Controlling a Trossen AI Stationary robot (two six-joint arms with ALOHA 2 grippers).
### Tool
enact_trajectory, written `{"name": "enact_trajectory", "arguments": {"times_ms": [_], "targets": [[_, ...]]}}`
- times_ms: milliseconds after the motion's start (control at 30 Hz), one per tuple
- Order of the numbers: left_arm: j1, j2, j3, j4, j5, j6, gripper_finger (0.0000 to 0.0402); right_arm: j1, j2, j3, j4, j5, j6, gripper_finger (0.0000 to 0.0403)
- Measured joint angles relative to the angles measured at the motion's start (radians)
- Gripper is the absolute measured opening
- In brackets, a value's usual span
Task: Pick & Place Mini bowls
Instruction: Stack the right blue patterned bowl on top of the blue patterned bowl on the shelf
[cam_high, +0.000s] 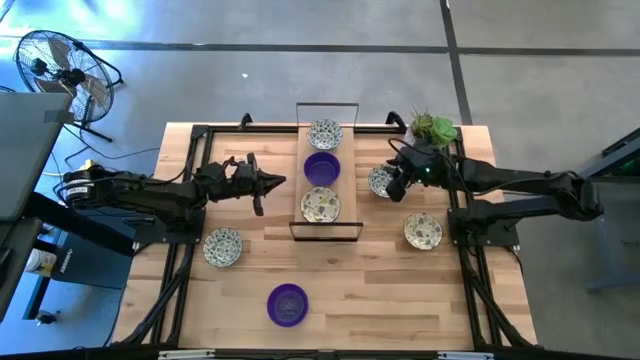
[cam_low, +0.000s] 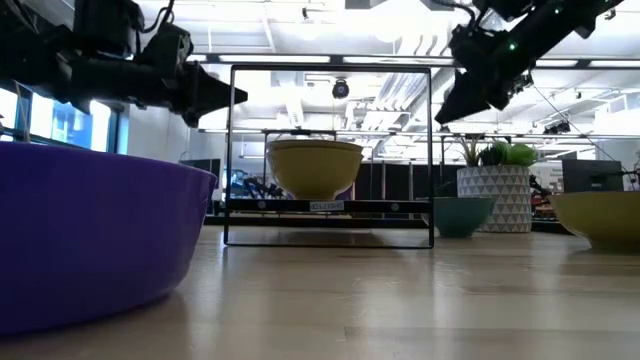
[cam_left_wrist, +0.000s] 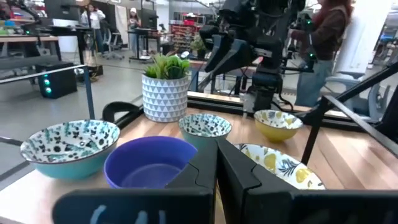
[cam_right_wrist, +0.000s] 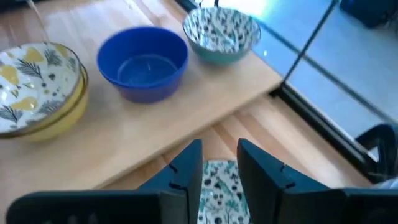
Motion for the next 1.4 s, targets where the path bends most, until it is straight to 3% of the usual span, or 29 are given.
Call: {"name": "enact_trajectory", "arguments": {"times_ms": [133,333,433,633,967,1200,1400], "targets": [[0.007,0.000,0.000,0.000,0.016,-0.017,0.0000,0.034,-0.003,-0.045,0.099,0.026,-0.026,0.0080],[0.098,0.000,0.000,-0.001,0.141,-0.117,0.0000,0.035,-0.008,-0.274,0.490,-0.103,-0.043,0.0059],[0.135,0.000,-0.001,-0.008,0.169,-0.151,0.0000,0.035,-0.016,-0.327,0.570,-0.131,-0.028,0.0044],[0.145,0.001,-0.050,0.060,0.157,-0.156,0.0000,0.036,-0.057,-0.256,0.329,-0.100,-0.024,0.0043],[0.145,0.000,-0.063,0.081,0.149,-0.136,0.0000,0.074,-0.058,-0.104,-0.090,-0.018,-0.025,0.0135],[0.145,0.000,-0.063,0.081,0.149,-0.120,0.0000,0.171,-0.045,-0.096,-0.143,0.056,-0.002,0.0190],[0.145,0.000,-0.063,0.076,0.149,-0.118,0.0000,0.216,0.051,-0.096,-0.151,0.063,-0.023,0.0201]]}}
